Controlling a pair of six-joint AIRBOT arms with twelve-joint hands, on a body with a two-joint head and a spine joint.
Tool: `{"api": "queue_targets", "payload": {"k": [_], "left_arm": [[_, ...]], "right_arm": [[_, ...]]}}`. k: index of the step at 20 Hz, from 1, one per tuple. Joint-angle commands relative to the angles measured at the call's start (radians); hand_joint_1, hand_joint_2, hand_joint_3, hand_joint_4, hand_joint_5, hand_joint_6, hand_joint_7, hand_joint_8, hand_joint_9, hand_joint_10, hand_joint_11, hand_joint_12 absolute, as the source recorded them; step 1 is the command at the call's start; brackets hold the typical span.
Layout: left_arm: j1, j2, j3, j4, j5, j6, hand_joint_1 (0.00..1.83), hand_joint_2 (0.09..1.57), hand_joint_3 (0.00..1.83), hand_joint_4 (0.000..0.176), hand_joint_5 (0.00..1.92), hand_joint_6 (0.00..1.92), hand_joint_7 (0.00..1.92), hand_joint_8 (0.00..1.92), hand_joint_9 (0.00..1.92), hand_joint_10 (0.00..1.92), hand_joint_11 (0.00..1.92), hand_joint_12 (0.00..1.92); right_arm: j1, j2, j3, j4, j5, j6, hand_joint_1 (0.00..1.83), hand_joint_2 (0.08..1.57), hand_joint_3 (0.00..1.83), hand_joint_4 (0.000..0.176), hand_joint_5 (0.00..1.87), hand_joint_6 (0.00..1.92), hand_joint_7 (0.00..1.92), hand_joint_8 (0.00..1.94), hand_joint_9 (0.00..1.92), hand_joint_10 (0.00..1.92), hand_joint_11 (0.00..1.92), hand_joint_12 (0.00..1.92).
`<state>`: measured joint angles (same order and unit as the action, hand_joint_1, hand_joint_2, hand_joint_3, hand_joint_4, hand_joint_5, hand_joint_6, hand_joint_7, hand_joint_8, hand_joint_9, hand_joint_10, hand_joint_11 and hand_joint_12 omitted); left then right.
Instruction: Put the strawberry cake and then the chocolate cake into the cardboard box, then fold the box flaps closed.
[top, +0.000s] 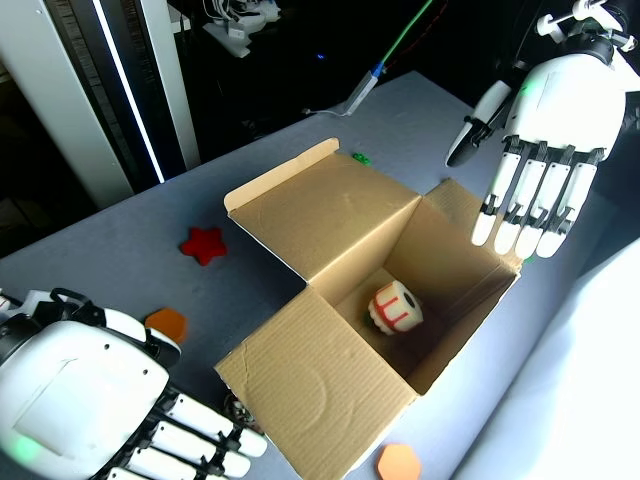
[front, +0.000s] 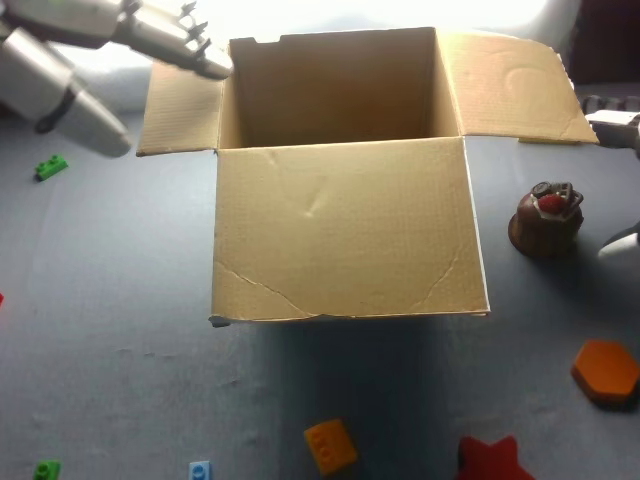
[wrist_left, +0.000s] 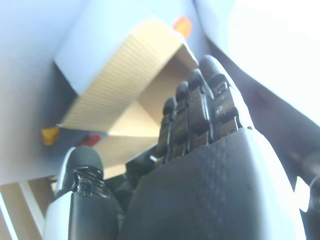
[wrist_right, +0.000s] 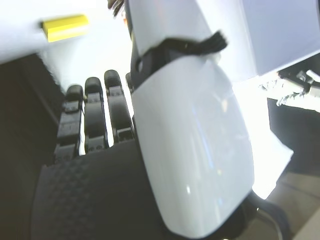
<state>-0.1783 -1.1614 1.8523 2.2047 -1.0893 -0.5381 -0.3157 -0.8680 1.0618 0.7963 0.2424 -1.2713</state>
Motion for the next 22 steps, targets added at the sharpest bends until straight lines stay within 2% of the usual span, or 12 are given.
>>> {"api": "queue_targets", "payload": {"k": [1, 4, 8, 12, 14, 15, 17, 18, 19, 22], "left_arm": [[-0.002, 0.018, -0.002, -0.071, 0.035, -0.001, 0.00, 1.23, 0.01, 0.000, 0.09, 0.00, 0.11, 0.00, 0.10, 0.00, 0.00, 0.57], [0.019, 0.068, -0.020, -0.071, 0.032, -0.004, 0.00, 1.24, 0.01, 0.000, 0.08, 0.00, 0.09, 0.00, 0.10, 0.00, 0.00, 0.56], [0.047, 0.122, -0.051, -0.071, 0.035, -0.008, 0.00, 1.24, 0.00, 0.000, 0.08, 0.00, 0.10, 0.00, 0.10, 0.00, 0.00, 0.56], [0.105, 0.179, -0.103, -0.091, 0.038, -0.008, 0.00, 1.24, 0.00, 0.000, 0.06, 0.00, 0.10, 0.00, 0.11, 0.00, 0.00, 0.52], [0.140, 0.205, -0.128, -0.112, 0.041, -0.003, 0.00, 1.24, 0.00, 0.000, 0.06, 0.00, 0.09, 0.00, 0.11, 0.00, 0.00, 0.55], [0.155, 0.212, -0.135, -0.124, 0.043, 0.000, 0.00, 1.24, 0.00, 0.000, 0.06, 0.00, 0.09, 0.00, 0.11, 0.00, 0.00, 0.55], [0.198, 0.228, -0.155, -0.159, 0.048, 0.011, 0.00, 1.24, 0.00, 0.000, 0.06, 0.00, 0.10, 0.00, 0.12, 0.00, 0.00, 0.55], [0.230, 0.238, -0.166, -0.194, 0.053, 0.018, 0.00, 1.24, 0.00, 0.000, 0.06, 0.00, 0.09, 0.00, 0.12, 0.00, 0.00, 0.57], [0.255, 0.244, -0.172, -0.227, 0.058, 0.024, 0.00, 1.24, 0.00, 0.000, 0.06, 0.00, 0.09, 0.00, 0.11, 0.00, 0.00, 0.57], [0.328, 0.257, -0.188, -0.325, 0.070, 0.037, 0.00, 1.25, 0.00, 0.000, 0.07, 0.00, 0.10, 0.00, 0.11, 0.00, 0.00, 0.54]], "right_arm": [[0.002, 0.008, 0.011, -0.008, 0.107, 0.019, 1.19, 0.95, 0.00, 0.000, 0.04, 0.00, 0.11, 0.00, 0.07, 0.00, 0.00, 0.16], [-0.016, -0.031, 0.032, -0.007, 0.133, 0.031, 1.20, 0.95, 0.00, 0.000, 0.07, 0.01, 0.11, 0.00, 0.06, 0.00, 0.00, 0.21], [-0.031, -0.069, 0.061, -0.007, 0.149, 0.042, 1.21, 0.95, 0.00, 0.000, 0.07, 0.01, 0.12, 0.00, 0.07, 0.01, 0.00, 0.11], [-0.054, -0.111, 0.098, -0.007, 0.161, 0.045, 1.22, 0.93, 0.00, 0.000, 0.08, 0.00, 0.15, 0.00, 0.09, 0.01, 0.00, 0.24], [-0.062, -0.129, 0.113, -0.006, 0.168, 0.045, 1.19, 0.93, 0.00, 0.000, 0.05, 0.00, 0.13, 0.00, 0.08, 0.00, 0.00, 0.24], [-0.064, -0.134, 0.116, -0.006, 0.168, 0.045, 1.19, 0.93, 0.00, 0.000, 0.04, 0.00, 0.12, 0.00, 0.07, 0.00, 0.00, 0.17], [-0.065, -0.146, 0.128, -0.006, 0.172, 0.045, 1.23, 0.92, 0.00, 0.000, 0.06, 0.00, 0.12, 0.00, 0.08, 0.00, 0.00, 0.27], [-0.065, -0.154, 0.135, -0.006, 0.177, 0.045, 1.25, 0.92, 0.00, 0.000, 0.05, 0.00, 0.11, 0.00, 0.06, 0.01, 0.00, 0.17], [-0.065, -0.160, 0.141, -0.006, 0.179, 0.045, 1.25, 0.93, 0.00, 0.000, 0.05, 0.00, 0.11, 0.00, 0.06, 0.01, 0.00, 0.14], [-0.071, -0.176, 0.158, -0.006, 0.182, 0.045, 1.23, 0.92, 0.00, 0.000, 0.07, 0.01, 0.12, 0.00, 0.07, 0.01, 0.00, 0.22]]}}
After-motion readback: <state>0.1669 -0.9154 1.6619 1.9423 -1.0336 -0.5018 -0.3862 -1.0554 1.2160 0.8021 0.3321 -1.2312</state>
